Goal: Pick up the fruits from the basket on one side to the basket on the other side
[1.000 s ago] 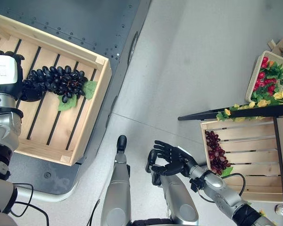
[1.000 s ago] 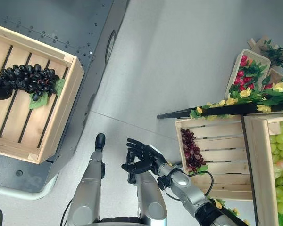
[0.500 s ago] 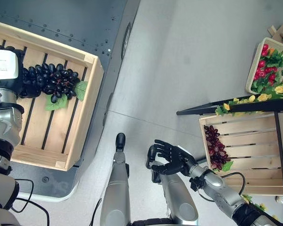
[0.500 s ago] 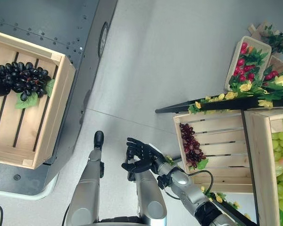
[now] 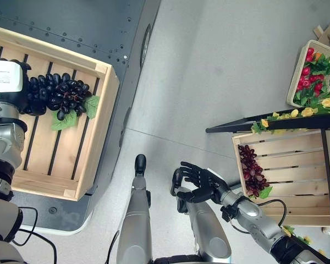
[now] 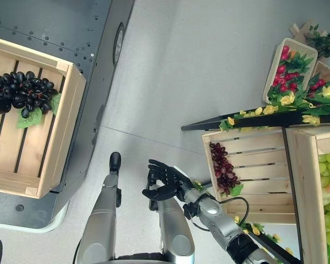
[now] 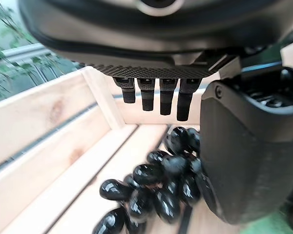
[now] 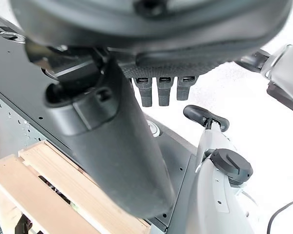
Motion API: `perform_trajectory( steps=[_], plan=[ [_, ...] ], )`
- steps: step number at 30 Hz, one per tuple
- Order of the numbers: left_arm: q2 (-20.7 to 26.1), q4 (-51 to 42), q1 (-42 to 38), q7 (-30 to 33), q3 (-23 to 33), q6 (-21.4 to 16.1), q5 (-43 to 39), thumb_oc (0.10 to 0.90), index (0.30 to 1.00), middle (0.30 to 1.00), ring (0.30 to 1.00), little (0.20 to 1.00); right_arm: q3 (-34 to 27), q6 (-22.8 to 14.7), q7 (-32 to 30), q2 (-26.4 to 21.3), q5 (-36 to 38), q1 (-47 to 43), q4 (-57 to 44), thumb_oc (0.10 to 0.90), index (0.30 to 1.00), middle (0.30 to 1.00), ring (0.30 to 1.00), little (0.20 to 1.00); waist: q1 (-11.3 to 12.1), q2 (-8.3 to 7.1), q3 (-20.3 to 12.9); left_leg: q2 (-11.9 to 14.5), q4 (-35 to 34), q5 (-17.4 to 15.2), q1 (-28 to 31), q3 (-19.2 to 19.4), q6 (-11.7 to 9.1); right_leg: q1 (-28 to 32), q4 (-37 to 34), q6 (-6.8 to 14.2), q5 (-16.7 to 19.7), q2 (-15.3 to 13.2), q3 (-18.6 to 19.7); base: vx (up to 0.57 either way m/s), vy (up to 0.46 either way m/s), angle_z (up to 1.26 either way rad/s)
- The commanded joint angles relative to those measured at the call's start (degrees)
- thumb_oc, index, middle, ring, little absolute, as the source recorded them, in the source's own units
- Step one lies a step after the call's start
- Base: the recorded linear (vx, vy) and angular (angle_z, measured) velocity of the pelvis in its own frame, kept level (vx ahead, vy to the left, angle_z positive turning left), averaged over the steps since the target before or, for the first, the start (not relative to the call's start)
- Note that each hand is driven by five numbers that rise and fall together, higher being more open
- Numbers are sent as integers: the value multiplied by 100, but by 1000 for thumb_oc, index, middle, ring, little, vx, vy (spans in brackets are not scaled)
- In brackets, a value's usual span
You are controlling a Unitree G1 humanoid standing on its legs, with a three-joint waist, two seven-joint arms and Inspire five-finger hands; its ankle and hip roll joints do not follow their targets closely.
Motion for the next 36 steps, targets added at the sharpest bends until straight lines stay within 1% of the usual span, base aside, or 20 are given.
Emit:
perform_trajectory(
  steps=[1, 4, 6, 10, 13, 17, 18, 19, 20, 21, 22, 29, 32, 36],
  plan=[
    [60, -119, -515, 206, 38, -399, 91, 800, 900, 900, 900, 900, -98, -349, -24, -220, -116, 74, -432, 800, 900, 900, 900, 900, 48, 119, 5, -344, -149, -589, 368, 403, 208, -210, -172, 95, 602, 262, -24, -12, -35, 6],
    [111, -163, -497, 354, -7, -375, 87, 800, 900, 900, 900, 900, -100, -355, -57, -230, -118, 67, -439, 800, 900, 900, 900, 900, 72, 131, 5, -347, -114, -588, 347, 368, 198, -211, -128, 75, 562, 257, -54, -6, -40, 1],
    [134, -109, -496, 455, 14, -503, 158, 800, 900, 900, 900, 900, -95, -367, -72, -222, -136, 85, -419, 800, 900, 900, 900, 900, 99, 136, 5, -347, -64, -594, 333, 332, 178, -212, -57, 54, 513, 243, -102, 6, -65, 2],
    [67, -167, -300, 547, 119, -505, 203, 800, 900, 900, 900, 900, -99, -398, -98, -204, -81, 91, -369, 800, 900, 900, 900, 900, 147, 125, 5, -338, -76, -576, 365, 286, 157, -163, -10, 28, 455, 243, -155, 10, -60, 5],
    [43, -82, -210, 622, 178, -615, 260, 800, 900, 900, 900, 900, -93, -409, -141, -201, -135, 96, -375, 800, 900, 900, 900, 900, 164, 104, 5, -325, -77, -574, 406, 264, 139, -127, 36, 7, 409, 249, -188, -9, -40, 3],
    [1, -108, -56, 536, 254, -577, 295, 800, 900, 900, 900, 900, -134, -385, -154, -206, -77, 124, -384, 800, 900, 900, 900, 900, 180, 112, 5, -330, -25, -590, 408, 230, 132, -118, 113, -13, 357, 244, -210, 0, 0, 0],
    [-6, -112, 2, 554, 258, -542, 263, 736, 804, 804, 804, 804, -157, -359, -144, -207, -108, 141, -409, 800, 900, 900, 900, 900, 178, 112, 5, -327, -31, -581, 413, 233, 131, -119, 122, -12, 356, 244, -213, 0, 0, 0],
    [-10, -104, 13, 564, 260, -538, 250, 703, 754, 754, 754, 754, -158, -356, -143, -209, -111, 144, -413, 800, 900, 900, 900, 900, 175, 112, 5, -327, -35, -579, 415, 230, 131, -118, 120, -11, 357, 245, -210, 0, 0, 0],
    [-18, -87, 31, 566, 268, -529, 257, 595, 592, 592, 592, 592, -158, -349, -159, -216, -99, 152, -426, 800, 900, 900, 900, 900, 168, 109, 5, -326, -47, -574, 420, 230, 126, -113, 103, -7, 364, 246, -209, 0, 0, 0],
    [-33, -83, 55, 558, 293, -510, 287, 522, 484, 484, 484, 484, -168, -348, -152, -213, -95, 155, -427, 800, 900, 900, 900, 900, 164, 105, 5, -323, -71, -567, 433, 239, 126, -100, 75, -4, 372, 247, -211, 0, 0, 0],
    [-54, -80, 89, 578, 313, -465, 285, 400, 300, 300, 300, 300, -176, -347, -143, -214, -116, 157, -438, 800, 900, 900, 900, 900, 157, 99, 5, -327, -103, -559, 455, 248, 124, -76, 25, -2, 388, 251, -205, 0, 0, 0],
    [-45, -26, 42, 580, 296, -456, 288, 400, 300, 300, 300, 300, -192, -325, -183, -220, -136, 177, -489, 800, 900, 900, 900, 900, 134, 75, 5, -340, -152, -543, 468, 254, 128, -75, -37, 13, 430, 272, -177, 0, 0, 0],
    [-55, -10, 19, 621, 293, -366, 284, 400, 300, 300, 300, 300, -175, -351, -198, -227, -116, 166, -498, 800, 900, 900, 900, 900, 126, 54, 5, -344, -223, -539, 528, 288, 144, -32, -120, 29, 472, 282, -172, 0, 0, 0],
    [-65, 81, 21, 638, 310, -397, 286, 400, 300, 300, 300, 300, -167, -334, -190, -230, -72, 146, -472, 800, 900, 900, 900, 900, 115, 61, 5, -339, -221, -528, 542, 287, 141, -41, -104, 41, 494, 283, -148, 0, 0, 0]
  ],
)
